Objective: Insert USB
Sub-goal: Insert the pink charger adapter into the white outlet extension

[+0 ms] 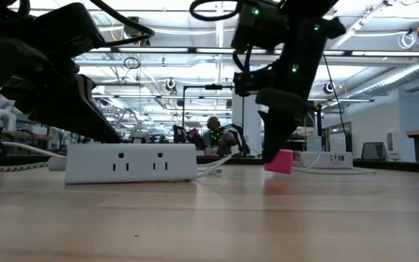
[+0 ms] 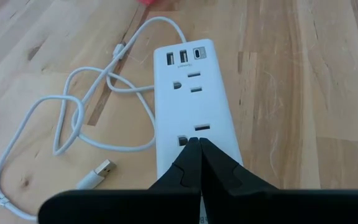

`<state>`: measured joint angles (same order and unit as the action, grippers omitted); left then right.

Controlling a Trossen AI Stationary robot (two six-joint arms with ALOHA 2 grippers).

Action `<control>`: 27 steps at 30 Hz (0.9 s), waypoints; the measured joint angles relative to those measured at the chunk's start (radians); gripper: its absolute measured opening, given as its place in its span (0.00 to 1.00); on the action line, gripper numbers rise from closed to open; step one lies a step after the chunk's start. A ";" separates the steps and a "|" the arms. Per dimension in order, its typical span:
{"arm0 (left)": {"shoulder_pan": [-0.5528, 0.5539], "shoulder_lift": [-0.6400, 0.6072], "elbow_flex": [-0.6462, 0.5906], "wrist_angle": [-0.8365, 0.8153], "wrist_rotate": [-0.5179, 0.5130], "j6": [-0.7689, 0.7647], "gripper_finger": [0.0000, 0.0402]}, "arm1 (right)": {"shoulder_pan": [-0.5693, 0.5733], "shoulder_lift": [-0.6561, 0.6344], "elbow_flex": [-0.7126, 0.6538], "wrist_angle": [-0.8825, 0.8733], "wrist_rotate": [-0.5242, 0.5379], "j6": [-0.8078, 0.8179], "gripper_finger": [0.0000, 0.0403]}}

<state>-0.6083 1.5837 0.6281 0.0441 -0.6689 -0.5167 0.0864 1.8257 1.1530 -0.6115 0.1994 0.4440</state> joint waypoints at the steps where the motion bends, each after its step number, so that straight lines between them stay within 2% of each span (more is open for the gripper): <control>1: 0.000 0.000 0.000 0.000 0.000 0.000 0.00 | 0.013 0.000 0.000 -0.004 0.031 -0.002 0.28; 8: 0.000 0.000 0.000 0.000 -0.001 0.000 0.00 | 0.100 0.000 0.000 -0.019 0.289 -0.007 0.28; 11: 0.000 0.000 0.000 0.000 -0.001 0.000 0.00 | 0.120 0.001 0.000 -0.024 0.350 -0.019 0.28; 16: 0.000 0.000 0.000 0.000 -0.001 -0.001 0.00 | 0.125 0.007 0.000 -0.031 0.348 -0.024 0.31; 27: 0.000 0.000 0.000 0.000 -0.002 -0.001 0.00 | 0.125 0.007 0.000 -0.018 0.277 -0.038 0.58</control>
<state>-0.6083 1.5837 0.6281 0.0441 -0.6704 -0.5175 0.2115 1.8328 1.1527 -0.6294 0.4766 0.4065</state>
